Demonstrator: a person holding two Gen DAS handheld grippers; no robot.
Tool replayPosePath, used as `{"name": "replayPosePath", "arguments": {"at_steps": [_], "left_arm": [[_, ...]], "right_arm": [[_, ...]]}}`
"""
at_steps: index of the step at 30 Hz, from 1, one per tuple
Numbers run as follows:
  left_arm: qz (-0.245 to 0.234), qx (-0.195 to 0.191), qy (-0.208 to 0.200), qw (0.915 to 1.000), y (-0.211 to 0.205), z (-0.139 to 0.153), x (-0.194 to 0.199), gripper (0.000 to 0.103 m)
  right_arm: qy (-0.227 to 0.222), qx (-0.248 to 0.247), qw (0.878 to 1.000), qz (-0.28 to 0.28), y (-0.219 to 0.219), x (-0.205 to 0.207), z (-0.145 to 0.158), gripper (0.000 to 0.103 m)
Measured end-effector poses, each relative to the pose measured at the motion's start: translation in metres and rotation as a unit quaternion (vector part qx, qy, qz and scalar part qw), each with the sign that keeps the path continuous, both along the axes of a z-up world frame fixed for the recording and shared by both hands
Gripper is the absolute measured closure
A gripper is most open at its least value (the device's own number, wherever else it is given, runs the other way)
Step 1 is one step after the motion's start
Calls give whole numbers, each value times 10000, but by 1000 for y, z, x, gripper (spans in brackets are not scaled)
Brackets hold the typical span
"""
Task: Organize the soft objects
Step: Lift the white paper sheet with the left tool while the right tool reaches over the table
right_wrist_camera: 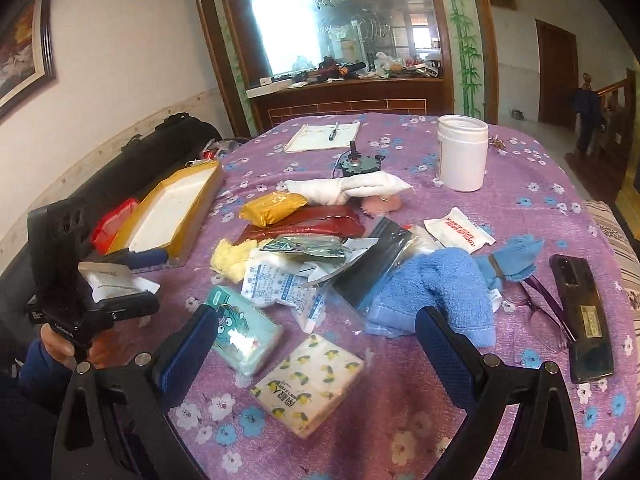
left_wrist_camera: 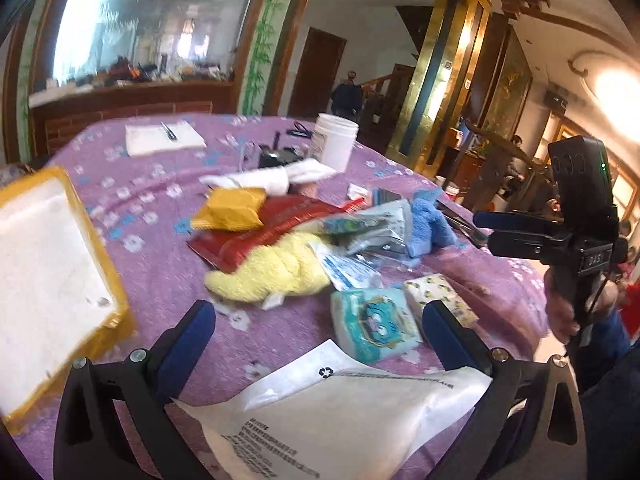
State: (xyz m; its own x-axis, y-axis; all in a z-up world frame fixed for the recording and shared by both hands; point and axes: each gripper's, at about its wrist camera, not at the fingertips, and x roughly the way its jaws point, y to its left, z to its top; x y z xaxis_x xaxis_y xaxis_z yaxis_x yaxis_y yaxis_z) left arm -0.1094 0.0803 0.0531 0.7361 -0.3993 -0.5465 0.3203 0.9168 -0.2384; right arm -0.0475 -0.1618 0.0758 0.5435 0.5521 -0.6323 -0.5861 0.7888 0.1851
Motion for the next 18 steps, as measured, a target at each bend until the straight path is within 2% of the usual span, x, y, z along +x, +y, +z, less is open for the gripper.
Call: {"name": "replayPosePath", "arguments": {"at_steps": [3, 5, 7, 8, 12, 13, 14, 16, 18], "left_arm": [[-204, 9, -21, 9998, 0, 4, -2, 0], [-515, 48, -44, 9986, -5, 7, -7, 8], [-634, 108, 51, 9979, -9, 5, -6, 47], [-650, 141, 144, 9977, -11, 2, -4, 51], [-806, 56, 402, 9959, -20, -2, 10, 52], [-835, 73, 418, 9956, -23, -1, 11, 56], [-816, 188, 423, 9956, -26, -1, 13, 62], [-797, 366, 505, 9949, -32, -2, 16, 99], [-847, 291, 803, 9927, -32, -11, 23, 99]], "right_arm": [[123, -20, 9999, 101, -2, 0, -1, 2], [100, -103, 9998, 162, -2, -1, -4, 2], [72, -144, 9997, 195, -4, -3, -5, 2], [68, -129, 9996, 222, -5, -4, -7, 2], [-7, -129, 9990, 419, -3, -3, 2, 2], [-90, -189, 9989, 415, -2, -4, 5, 2], [-197, -241, 9986, 416, 0, -5, 9, 2], [-284, -219, 9983, 450, 0, -7, 13, 2], [-245, -159, 9985, 459, -3, -6, 12, 2]]}}
